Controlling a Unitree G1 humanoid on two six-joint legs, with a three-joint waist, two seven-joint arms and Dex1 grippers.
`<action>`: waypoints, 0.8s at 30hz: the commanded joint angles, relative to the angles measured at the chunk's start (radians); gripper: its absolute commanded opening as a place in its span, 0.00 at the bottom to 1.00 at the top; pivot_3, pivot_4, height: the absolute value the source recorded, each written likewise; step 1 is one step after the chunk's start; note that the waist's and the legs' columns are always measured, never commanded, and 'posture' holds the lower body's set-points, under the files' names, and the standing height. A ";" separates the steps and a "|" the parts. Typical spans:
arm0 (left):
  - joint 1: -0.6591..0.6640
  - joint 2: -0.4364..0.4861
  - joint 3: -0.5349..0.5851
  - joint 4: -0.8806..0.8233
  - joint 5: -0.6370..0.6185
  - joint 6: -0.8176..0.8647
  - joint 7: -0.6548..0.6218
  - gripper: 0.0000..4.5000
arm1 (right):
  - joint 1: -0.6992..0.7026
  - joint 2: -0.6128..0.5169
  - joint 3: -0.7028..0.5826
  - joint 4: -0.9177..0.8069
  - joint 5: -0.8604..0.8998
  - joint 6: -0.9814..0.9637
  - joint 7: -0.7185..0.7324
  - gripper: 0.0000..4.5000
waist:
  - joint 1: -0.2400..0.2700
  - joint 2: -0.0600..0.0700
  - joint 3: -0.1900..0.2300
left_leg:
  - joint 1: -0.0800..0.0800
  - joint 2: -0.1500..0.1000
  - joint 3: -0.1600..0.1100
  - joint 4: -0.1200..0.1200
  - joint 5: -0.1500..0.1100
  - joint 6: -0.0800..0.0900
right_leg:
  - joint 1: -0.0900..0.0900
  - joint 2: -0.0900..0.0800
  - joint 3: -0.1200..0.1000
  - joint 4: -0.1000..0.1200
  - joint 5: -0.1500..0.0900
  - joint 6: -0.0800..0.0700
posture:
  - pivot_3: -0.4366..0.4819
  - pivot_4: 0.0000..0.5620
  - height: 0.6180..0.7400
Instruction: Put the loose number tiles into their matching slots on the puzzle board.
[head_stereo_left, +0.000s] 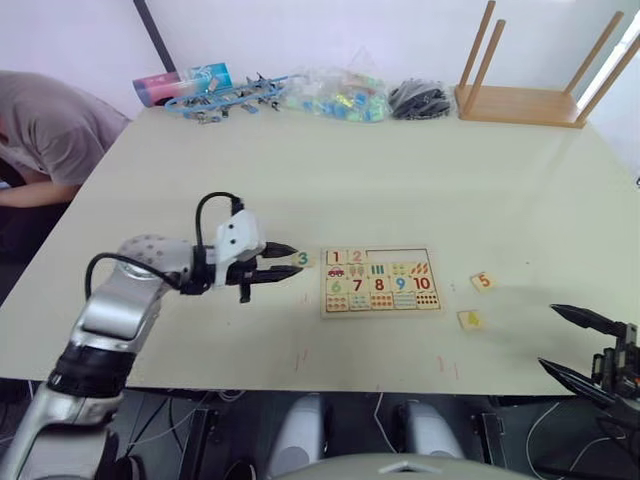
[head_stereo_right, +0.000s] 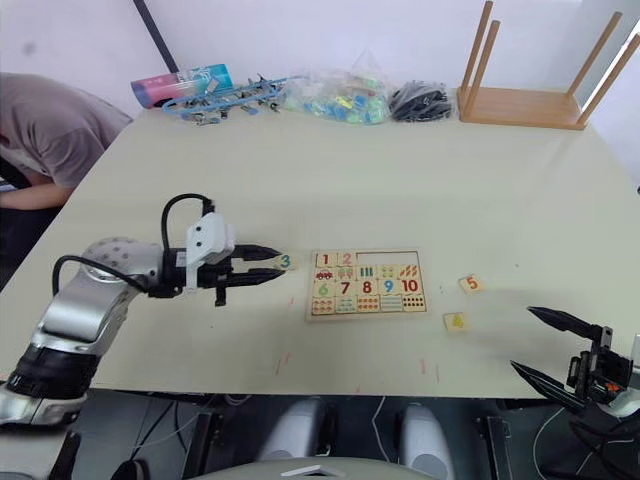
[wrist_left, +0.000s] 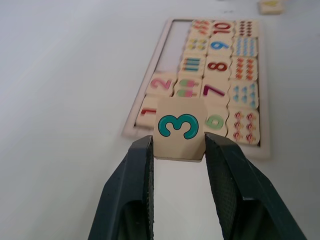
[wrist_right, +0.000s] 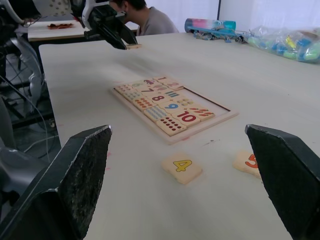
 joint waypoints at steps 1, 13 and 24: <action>-0.090 -0.037 -0.042 0.054 0.016 -0.024 -0.042 0.23 | 0.027 0.015 -0.047 -0.064 0.006 -0.016 -0.023 1.00 | -0.002 0.000 0.000 | 0.000 0.000 0.000 0.000 0.000 0.000 | 0.000 0.000 0.001 0.000 0.000 0.000 | 0.48 0.27 1.00; -0.365 -0.221 -0.192 0.282 0.130 0.005 -0.080 0.23 | 0.092 0.074 -0.069 -0.181 -0.001 -0.022 -0.098 1.00 | -0.002 -0.001 0.001 | -0.001 -0.002 0.000 0.001 0.000 0.000 | -0.001 0.003 0.002 0.001 0.000 0.001 | 0.48 0.27 1.00; -0.416 -0.338 -0.248 0.385 0.238 -0.010 -0.010 0.23 | 0.098 0.082 -0.063 -0.228 -0.003 -0.008 -0.146 1.00 | -0.003 -0.001 0.001 | -0.001 -0.002 0.000 0.001 0.000 0.000 | -0.002 0.003 0.003 0.001 0.000 0.001 | 0.48 0.27 1.00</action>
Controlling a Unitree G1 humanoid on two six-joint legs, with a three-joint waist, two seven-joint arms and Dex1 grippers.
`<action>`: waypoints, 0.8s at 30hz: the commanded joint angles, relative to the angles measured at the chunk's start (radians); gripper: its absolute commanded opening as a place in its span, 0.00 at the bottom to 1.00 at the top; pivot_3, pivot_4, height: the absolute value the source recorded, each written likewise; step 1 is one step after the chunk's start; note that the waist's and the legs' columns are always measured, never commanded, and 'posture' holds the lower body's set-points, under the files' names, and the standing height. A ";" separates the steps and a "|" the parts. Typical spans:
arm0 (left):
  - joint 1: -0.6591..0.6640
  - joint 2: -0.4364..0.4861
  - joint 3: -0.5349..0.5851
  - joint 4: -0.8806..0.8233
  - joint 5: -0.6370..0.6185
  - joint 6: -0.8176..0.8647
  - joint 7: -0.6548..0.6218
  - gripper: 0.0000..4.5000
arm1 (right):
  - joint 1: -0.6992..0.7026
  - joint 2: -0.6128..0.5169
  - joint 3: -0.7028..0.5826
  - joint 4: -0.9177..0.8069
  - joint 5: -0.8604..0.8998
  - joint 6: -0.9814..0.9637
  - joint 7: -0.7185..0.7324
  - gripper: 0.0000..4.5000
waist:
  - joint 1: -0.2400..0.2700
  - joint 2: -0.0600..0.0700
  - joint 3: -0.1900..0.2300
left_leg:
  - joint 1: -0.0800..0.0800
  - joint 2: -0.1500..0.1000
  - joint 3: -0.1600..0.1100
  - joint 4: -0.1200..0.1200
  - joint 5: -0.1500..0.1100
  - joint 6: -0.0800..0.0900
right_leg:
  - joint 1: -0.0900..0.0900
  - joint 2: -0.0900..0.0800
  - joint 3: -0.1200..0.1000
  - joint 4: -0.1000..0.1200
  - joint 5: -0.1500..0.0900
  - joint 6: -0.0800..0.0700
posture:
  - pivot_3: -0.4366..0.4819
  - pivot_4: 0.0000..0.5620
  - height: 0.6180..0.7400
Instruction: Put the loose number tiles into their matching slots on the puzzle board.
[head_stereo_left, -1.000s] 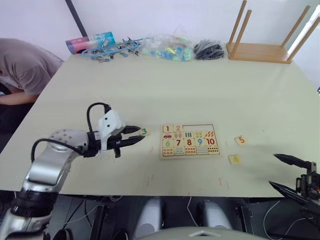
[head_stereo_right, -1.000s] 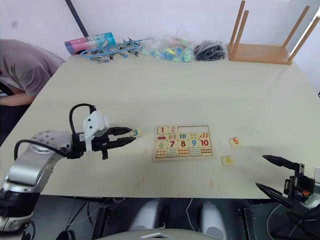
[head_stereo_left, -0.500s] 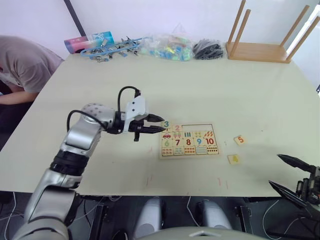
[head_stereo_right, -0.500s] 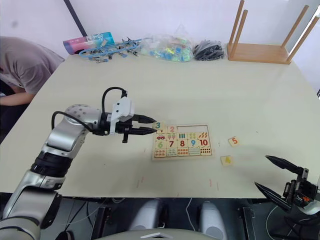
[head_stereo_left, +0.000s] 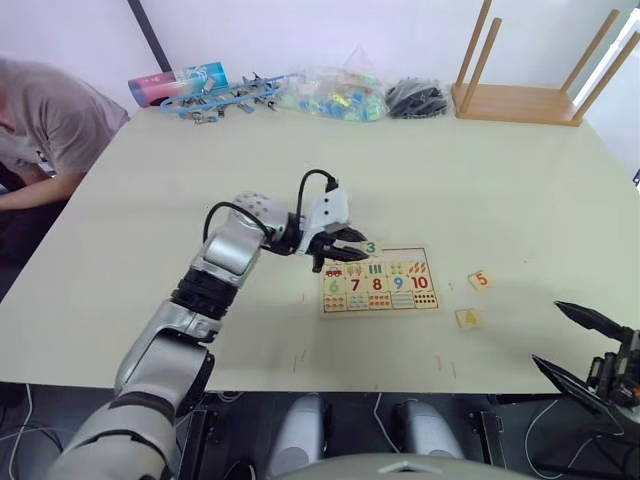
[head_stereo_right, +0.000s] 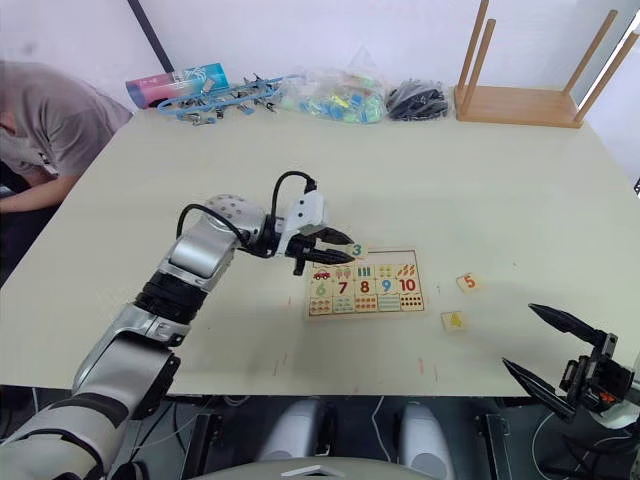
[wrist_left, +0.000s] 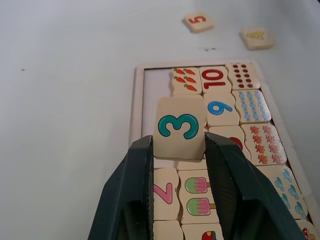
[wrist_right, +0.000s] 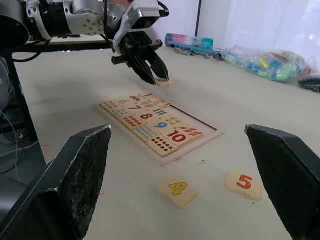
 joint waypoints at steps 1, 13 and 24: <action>-0.039 -0.024 0.001 0.025 0.027 -0.012 0.032 0.23 | -0.001 -0.005 -0.021 -0.023 0.005 -0.005 -0.006 1.00 | 0.000 0.000 0.000 | 0.000 0.000 0.000 0.000 0.000 0.000 | 0.000 0.000 0.000 0.000 0.000 0.000 | 0.48 0.27 1.00; -0.072 -0.063 -0.015 0.055 0.098 0.045 0.050 0.23 | -0.012 -0.003 -0.014 -0.015 -0.015 -0.008 -0.009 1.00 | 0.001 -0.001 0.000 | -0.001 0.000 0.000 0.000 0.000 0.000 | 0.000 0.000 0.000 0.000 0.000 0.000 | 0.48 0.27 1.00; -0.072 -0.081 -0.028 0.047 0.116 0.102 0.054 0.23 | -0.007 0.000 -0.014 -0.015 -0.022 -0.008 -0.006 1.00 | 0.001 -0.001 0.000 | -0.001 0.000 0.000 0.000 0.000 0.000 | -0.001 0.000 0.000 0.000 0.000 0.000 | 0.48 0.27 1.00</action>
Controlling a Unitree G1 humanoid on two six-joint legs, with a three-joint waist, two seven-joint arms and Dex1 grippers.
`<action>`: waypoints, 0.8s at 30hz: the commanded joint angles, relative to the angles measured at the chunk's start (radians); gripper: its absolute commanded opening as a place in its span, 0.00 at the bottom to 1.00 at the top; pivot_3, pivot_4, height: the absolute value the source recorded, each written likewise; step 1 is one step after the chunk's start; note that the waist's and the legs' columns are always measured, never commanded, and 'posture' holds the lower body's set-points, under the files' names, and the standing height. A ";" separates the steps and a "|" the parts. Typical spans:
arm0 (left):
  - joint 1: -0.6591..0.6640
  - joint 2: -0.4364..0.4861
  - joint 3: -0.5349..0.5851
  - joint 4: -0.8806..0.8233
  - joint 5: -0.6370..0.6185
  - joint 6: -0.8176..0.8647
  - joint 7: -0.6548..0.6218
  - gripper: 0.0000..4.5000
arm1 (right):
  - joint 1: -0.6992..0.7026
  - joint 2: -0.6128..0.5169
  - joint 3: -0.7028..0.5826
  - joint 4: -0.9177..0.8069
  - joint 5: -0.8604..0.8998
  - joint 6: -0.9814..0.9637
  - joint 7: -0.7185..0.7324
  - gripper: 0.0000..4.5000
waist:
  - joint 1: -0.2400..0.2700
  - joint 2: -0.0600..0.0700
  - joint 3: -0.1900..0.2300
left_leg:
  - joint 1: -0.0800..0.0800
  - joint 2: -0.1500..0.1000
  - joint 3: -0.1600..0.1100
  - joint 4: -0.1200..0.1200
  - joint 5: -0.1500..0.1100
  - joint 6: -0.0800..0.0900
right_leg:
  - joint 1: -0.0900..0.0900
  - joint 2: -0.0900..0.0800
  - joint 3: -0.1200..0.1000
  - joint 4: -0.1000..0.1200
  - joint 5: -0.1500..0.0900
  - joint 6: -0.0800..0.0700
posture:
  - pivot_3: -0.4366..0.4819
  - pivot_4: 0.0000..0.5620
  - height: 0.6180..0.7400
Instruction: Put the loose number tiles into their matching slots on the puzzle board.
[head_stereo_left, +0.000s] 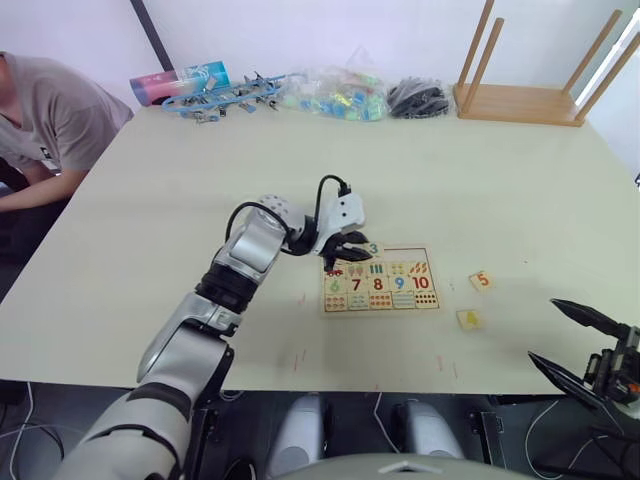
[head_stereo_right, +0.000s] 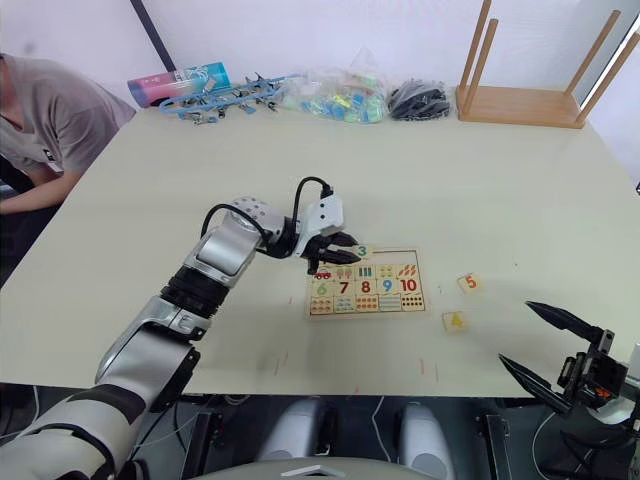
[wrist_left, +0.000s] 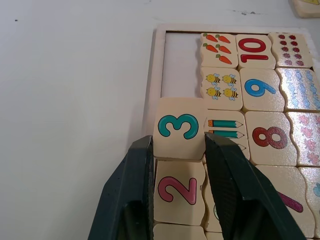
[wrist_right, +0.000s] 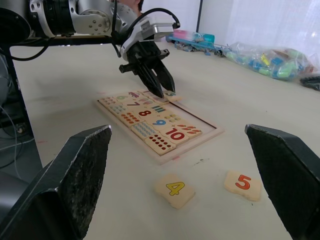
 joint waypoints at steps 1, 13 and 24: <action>-0.023 -0.010 0.004 -0.036 -0.002 0.011 0.004 0.23 | 0.008 0.000 -0.016 -0.015 0.009 -0.008 0.000 1.00 | 0.000 0.000 0.000 | 0.000 0.000 0.000 0.000 0.000 0.000 | 0.000 0.000 0.000 0.000 0.000 0.000 | 0.48 0.27 1.00; -0.010 -0.040 -0.013 -0.010 0.029 -0.022 0.037 0.23 | 0.012 0.002 -0.013 -0.016 0.006 -0.008 -0.002 1.00 | 0.000 0.000 0.000 | 0.000 0.000 0.000 0.000 0.000 0.000 | 0.000 0.000 0.000 0.000 0.000 0.000 | 0.48 0.27 1.00; -0.004 -0.038 -0.013 -0.003 0.040 -0.026 0.028 0.23 | 0.020 -0.001 -0.014 -0.012 0.003 -0.013 0.002 1.00 | 0.000 0.000 0.000 | 0.000 0.000 0.000 0.000 0.000 0.000 | 0.000 0.000 0.000 0.000 0.000 0.000 | 0.48 0.27 1.00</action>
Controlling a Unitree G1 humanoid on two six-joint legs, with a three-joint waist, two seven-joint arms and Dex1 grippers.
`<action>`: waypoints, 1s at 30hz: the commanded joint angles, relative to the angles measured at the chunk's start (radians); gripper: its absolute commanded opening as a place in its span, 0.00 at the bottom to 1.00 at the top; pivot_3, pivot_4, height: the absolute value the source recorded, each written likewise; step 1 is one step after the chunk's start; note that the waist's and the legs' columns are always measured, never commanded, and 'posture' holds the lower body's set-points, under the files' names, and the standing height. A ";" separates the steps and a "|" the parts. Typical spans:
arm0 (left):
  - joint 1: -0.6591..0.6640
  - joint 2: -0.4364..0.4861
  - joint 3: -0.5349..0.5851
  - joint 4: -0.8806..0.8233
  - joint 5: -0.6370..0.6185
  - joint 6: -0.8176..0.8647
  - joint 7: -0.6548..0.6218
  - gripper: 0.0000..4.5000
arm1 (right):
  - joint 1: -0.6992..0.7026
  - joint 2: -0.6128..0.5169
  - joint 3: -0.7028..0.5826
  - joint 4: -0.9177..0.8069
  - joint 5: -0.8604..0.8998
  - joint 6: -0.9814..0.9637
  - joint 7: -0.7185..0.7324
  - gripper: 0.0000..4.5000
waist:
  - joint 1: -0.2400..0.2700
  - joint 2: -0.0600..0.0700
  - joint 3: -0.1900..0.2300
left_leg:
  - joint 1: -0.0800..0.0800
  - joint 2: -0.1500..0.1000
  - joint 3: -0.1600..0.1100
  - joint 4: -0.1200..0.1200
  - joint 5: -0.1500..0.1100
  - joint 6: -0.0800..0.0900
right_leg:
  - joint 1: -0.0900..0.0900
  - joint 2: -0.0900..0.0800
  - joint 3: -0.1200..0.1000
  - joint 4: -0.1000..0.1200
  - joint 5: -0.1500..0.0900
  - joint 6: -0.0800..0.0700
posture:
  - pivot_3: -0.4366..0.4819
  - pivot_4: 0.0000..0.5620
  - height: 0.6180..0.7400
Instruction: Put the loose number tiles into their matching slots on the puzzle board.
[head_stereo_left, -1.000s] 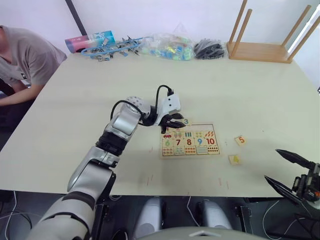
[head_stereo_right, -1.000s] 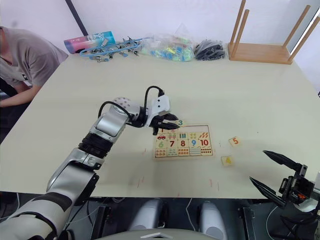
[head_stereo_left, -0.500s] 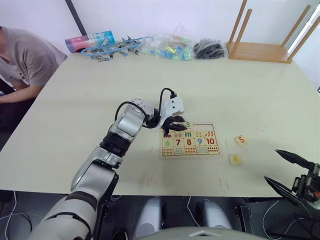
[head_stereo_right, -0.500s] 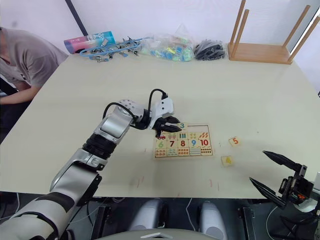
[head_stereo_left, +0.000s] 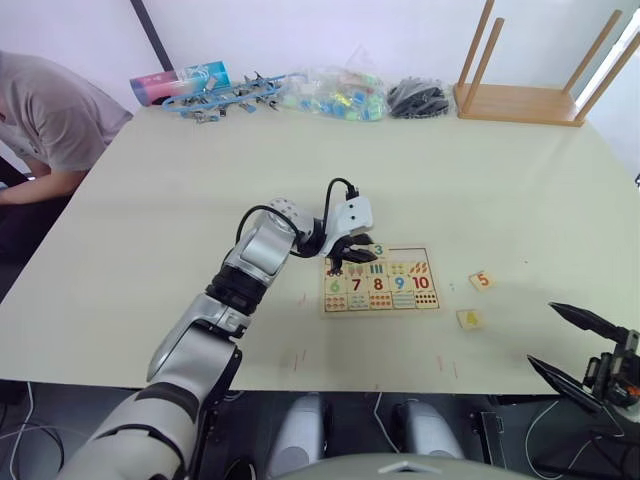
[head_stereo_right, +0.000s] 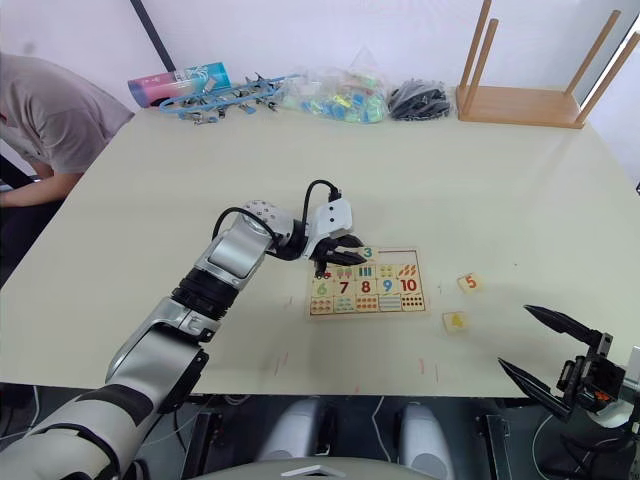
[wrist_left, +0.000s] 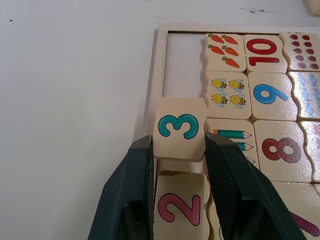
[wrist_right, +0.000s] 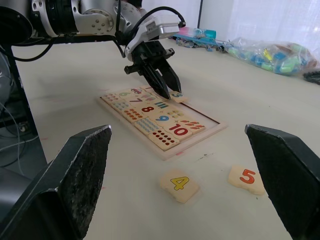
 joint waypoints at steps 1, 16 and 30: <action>-0.003 0.002 -0.005 -0.013 0.003 -0.019 -0.003 0.23 | 0.005 -0.001 -0.017 -0.011 0.007 -0.013 0.001 1.00 | 0.000 0.000 0.000 | 0.000 0.000 0.000 0.000 0.000 0.000 | 0.000 0.000 0.000 0.000 0.000 0.000 | 0.48 0.27 1.00; 0.019 0.001 -0.013 -0.023 0.024 -0.035 0.010 0.23 | 0.002 -0.003 -0.019 0.008 -0.001 -0.030 0.012 1.00 | 0.000 0.000 0.000 | 0.000 0.000 0.000 0.000 0.000 0.000 | 0.000 0.000 0.000 0.000 0.000 0.000 | 0.48 0.27 1.00; 0.024 0.001 -0.020 -0.023 0.025 -0.039 0.011 0.46 | -0.004 0.001 -0.016 0.021 -0.005 -0.038 0.018 1.00 | 0.000 0.000 0.000 | 0.000 0.000 0.000 0.000 0.000 0.000 | 0.000 0.000 0.000 0.000 0.000 0.000 | 0.48 0.27 1.00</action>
